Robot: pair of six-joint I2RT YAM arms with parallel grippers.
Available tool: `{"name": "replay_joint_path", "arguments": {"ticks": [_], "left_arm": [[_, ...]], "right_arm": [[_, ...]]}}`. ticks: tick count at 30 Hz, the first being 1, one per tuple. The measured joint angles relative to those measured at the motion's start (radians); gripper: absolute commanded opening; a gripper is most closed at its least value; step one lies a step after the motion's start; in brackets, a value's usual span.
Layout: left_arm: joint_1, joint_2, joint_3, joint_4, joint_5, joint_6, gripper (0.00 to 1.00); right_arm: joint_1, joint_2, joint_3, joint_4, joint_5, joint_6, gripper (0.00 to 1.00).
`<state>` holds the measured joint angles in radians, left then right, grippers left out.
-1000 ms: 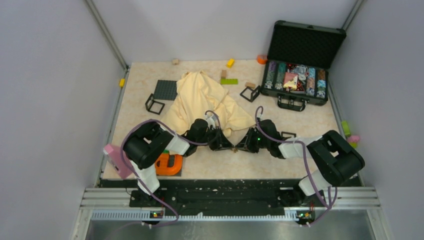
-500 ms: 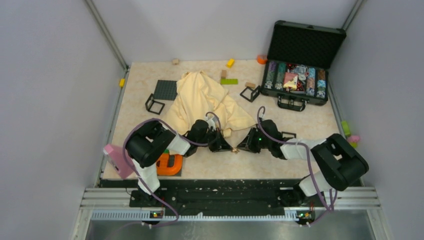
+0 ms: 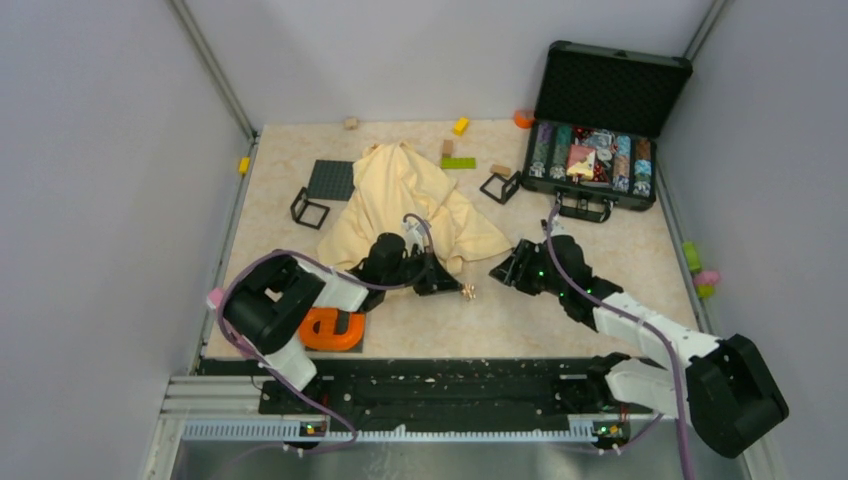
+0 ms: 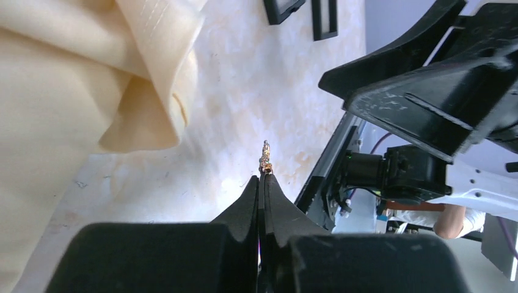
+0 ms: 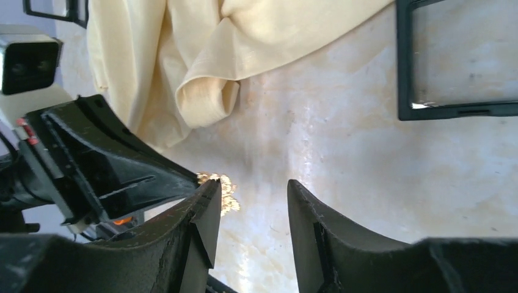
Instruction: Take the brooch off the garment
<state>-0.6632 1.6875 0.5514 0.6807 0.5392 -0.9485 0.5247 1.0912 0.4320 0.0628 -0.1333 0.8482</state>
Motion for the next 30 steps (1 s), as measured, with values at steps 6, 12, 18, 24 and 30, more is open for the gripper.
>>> {"name": "replay_joint_path", "arguments": {"ticks": [6,12,18,24,30], "left_arm": [[0.021,-0.043,0.000,-0.002,0.025,-0.005,0.00],[0.072,-0.087,0.000,-0.021,0.066,-0.008,0.00],[0.132,-0.135,0.017,-0.056,0.122,-0.003,0.00],[0.175,-0.137,0.045,-0.060,0.179,-0.019,0.00],[0.272,-0.173,0.047,-0.090,0.217,-0.021,0.00]], "right_arm": [[-0.027,-0.051,0.000,-0.089,0.023,-0.066,0.55],[-0.077,-0.084,0.000,-0.108,-0.053,-0.119,0.65],[-0.135,-0.130,0.000,-0.057,-0.204,-0.158,0.89],[-0.133,-0.129,0.019,-0.020,-0.308,-0.204,0.86],[-0.132,-0.144,0.049,-0.019,-0.251,-0.220,0.82]]}}
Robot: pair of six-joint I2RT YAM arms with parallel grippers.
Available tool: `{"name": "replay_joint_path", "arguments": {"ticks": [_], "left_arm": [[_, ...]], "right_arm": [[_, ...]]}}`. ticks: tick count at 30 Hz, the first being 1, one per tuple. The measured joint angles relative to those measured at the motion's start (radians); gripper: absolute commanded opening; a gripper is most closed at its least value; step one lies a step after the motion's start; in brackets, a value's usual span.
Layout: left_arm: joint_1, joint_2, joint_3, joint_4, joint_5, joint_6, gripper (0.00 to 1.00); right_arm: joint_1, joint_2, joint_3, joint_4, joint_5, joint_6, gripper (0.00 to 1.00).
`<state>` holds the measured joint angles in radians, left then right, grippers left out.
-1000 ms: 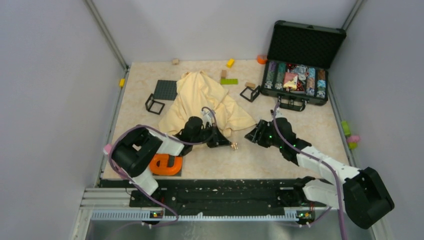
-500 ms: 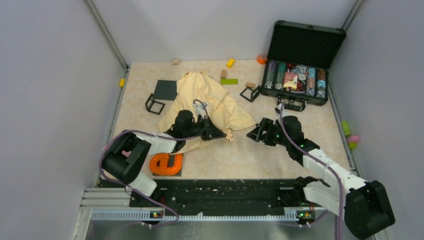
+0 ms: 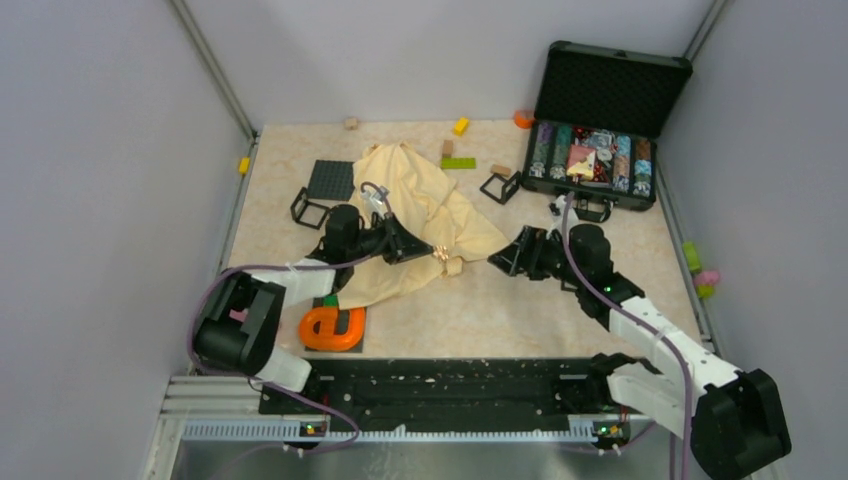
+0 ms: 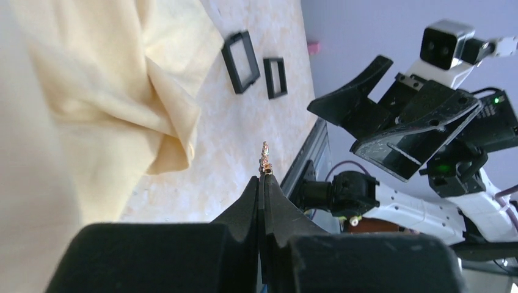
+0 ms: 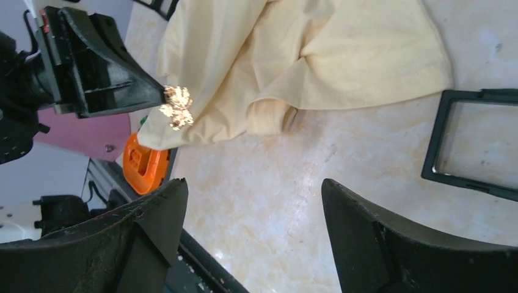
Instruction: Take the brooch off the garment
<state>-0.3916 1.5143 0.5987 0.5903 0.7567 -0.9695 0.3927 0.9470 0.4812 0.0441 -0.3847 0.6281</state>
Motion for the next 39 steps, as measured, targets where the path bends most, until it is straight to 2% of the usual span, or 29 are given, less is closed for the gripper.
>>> {"name": "replay_joint_path", "arguments": {"ticks": [7,10,16,20,22,25,28,39], "left_arm": [[0.144,-0.082,0.013,-0.081,-0.009,0.045,0.00],[0.195,-0.084,0.023,-0.106,-0.014,0.059,0.00],[0.234,-0.084,0.053,-0.151,-0.021,0.084,0.00],[0.242,-0.083,0.064,-0.151,-0.019,0.091,0.00],[0.249,-0.083,0.067,-0.154,-0.016,0.095,0.00],[0.257,-0.083,0.067,-0.157,-0.015,0.101,0.00],[0.260,-0.083,0.067,-0.159,-0.014,0.105,0.00],[0.260,-0.083,0.067,-0.159,-0.006,0.108,0.00]], "right_arm": [[0.000,0.037,0.058,0.000,0.099,-0.001,0.83],[0.000,0.091,0.106,-0.004,0.154,0.000,0.87],[0.000,0.264,0.297,-0.134,0.459,0.062,0.90],[0.000,0.472,0.497,-0.227,0.618,0.129,0.79],[0.000,0.589,0.599,-0.265,0.670,0.158,0.77],[-0.002,0.753,0.743,-0.316,0.721,0.187,0.69],[-0.005,0.870,0.856,-0.361,0.740,0.204,0.66],[-0.017,1.123,1.203,-0.494,0.786,0.203,0.44]]}}
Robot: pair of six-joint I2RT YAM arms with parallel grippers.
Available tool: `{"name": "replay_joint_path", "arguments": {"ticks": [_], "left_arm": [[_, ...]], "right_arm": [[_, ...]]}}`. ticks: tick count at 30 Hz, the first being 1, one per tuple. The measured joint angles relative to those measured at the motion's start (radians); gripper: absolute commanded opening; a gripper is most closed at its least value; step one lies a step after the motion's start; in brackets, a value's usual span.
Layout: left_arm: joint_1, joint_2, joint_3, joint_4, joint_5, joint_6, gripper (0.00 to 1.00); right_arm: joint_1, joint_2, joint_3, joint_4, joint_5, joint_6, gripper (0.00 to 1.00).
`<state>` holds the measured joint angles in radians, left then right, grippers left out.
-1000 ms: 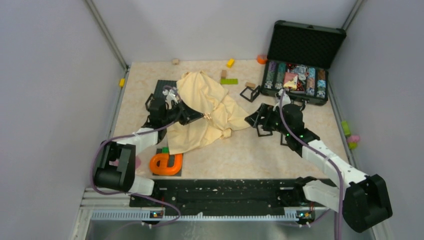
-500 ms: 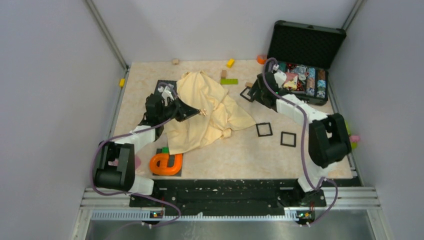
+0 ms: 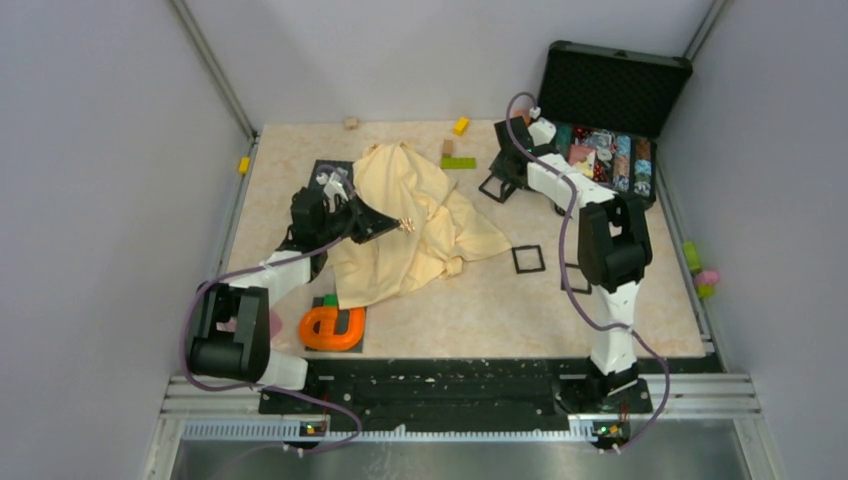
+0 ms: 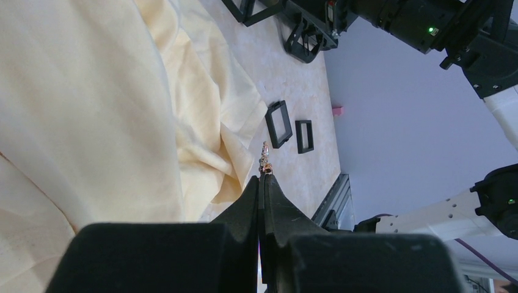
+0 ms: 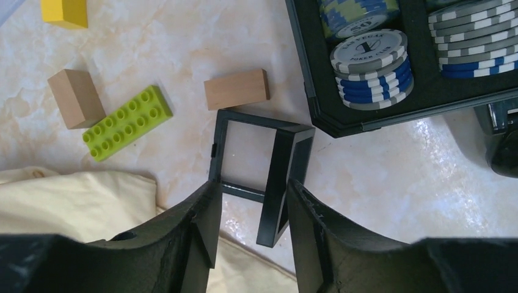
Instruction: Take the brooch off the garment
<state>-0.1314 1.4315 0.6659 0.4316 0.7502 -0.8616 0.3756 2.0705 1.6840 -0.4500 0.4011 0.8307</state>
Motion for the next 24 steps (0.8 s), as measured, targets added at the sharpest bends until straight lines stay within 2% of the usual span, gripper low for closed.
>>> {"name": "replay_joint_path", "arguments": {"ticks": [4,8,12,18,24], "left_arm": [[0.000,0.002,0.000,0.000,0.005,0.000,0.00],[0.000,0.010,0.000,0.000,0.011,0.000,0.00],[0.000,0.019,0.000,0.000,0.016,0.000,0.00],[0.000,0.019,0.000,0.001,0.017,0.001,0.00],[-0.002,0.019,0.000,0.001,0.021,0.000,0.00]], "right_arm": [[0.000,0.022,0.015,-0.034,0.001,0.001,0.38],[0.000,0.032,0.015,-0.053,0.000,-0.002,0.19],[0.000,0.034,0.015,-0.059,-0.002,-0.008,0.17],[0.000,0.030,0.013,-0.061,0.007,-0.054,0.08],[0.003,-0.092,-0.067,-0.050,0.002,-0.133,0.09]]}}
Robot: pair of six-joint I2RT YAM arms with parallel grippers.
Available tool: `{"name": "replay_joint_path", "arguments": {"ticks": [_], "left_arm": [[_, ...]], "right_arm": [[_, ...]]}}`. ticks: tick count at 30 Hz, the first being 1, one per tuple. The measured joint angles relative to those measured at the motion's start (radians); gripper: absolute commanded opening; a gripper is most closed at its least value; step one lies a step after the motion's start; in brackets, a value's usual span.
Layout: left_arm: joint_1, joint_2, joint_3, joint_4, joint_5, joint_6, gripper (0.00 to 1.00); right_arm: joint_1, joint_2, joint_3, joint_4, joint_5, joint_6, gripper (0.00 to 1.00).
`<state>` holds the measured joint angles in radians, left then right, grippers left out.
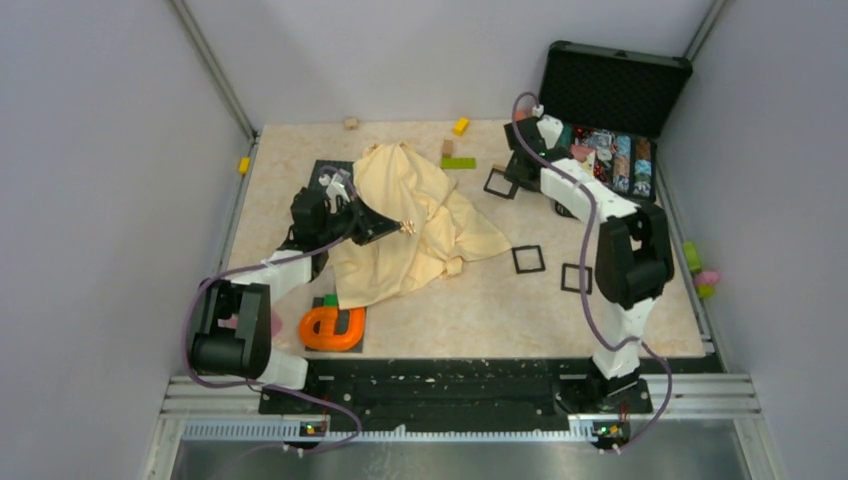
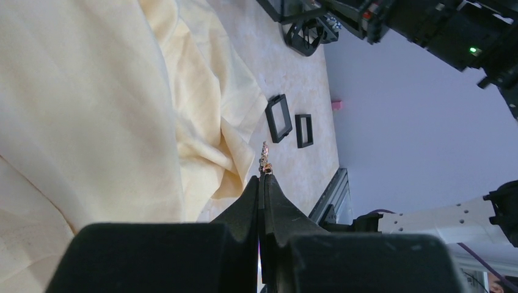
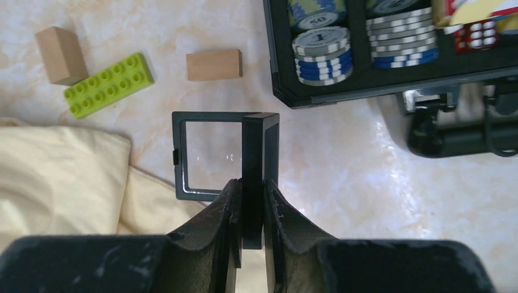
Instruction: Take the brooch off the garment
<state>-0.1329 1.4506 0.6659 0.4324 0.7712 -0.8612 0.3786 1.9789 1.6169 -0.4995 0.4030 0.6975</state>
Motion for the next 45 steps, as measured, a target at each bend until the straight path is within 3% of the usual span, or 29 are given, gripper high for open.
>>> {"name": "replay_joint_path", "arguments": {"ticks": [8,15,20,29,45], "left_arm": [[-0.043,0.000,0.000,0.000,0.000,0.000,0.00],[-0.120,0.000,-0.001,0.014,-0.001,-0.007,0.00],[-0.200,0.000,-0.012,0.026,-0.010,-0.019,0.00],[-0.424,0.071,-0.026,0.146,-0.032,-0.094,0.00],[-0.554,0.271,-0.030,0.245,-0.077,-0.117,0.00]], "right_arm": [[0.051,-0.352,-0.266,0.038,-0.047,-0.089,0.09],[0.149,-0.653,-0.605,0.064,-0.271,-0.235,0.09],[0.156,-0.819,-0.734,0.019,-0.377,-0.278,0.06],[0.228,-0.847,-0.827,-0.003,-0.447,-0.325,0.05],[0.288,-0.840,-0.900,0.072,-0.354,-0.342,0.05]]}}
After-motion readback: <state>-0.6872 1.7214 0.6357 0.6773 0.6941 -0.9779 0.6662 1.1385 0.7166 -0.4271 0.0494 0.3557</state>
